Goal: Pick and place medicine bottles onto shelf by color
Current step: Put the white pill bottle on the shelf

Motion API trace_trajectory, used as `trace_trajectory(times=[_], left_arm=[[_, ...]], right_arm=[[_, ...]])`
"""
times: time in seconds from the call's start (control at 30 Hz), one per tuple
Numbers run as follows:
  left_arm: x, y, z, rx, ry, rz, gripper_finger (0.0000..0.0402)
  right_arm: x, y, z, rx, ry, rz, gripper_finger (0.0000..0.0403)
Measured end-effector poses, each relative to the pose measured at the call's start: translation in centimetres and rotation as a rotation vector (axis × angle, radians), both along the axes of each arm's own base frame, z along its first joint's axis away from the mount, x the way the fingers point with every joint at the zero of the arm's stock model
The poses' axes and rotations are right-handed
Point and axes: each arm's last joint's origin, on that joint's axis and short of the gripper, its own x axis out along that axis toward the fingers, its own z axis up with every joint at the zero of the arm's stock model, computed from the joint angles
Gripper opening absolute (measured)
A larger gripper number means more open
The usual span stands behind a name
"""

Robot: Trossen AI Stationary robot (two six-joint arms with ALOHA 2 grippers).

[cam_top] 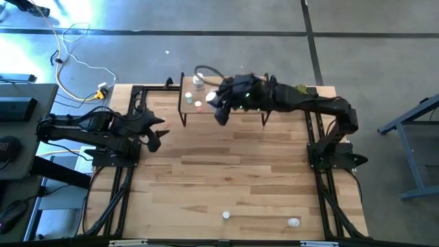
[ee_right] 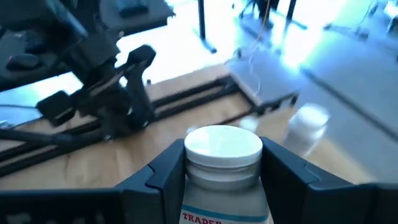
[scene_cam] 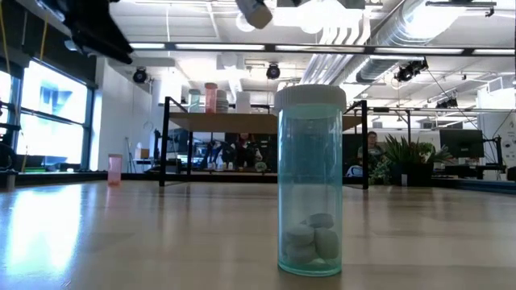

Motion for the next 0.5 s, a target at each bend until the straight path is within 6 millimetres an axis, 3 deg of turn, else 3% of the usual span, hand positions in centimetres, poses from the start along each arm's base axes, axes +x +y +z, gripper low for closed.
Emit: trace_trajectory(times=[0.5], left_arm=[[1.3, 0.8, 3.2, 0.293, -0.262, 0.171, 0.0225]], right_arm=[[-3.9, -5.1, 4.8, -0.294, -0.152, 0.012, 0.0154]])
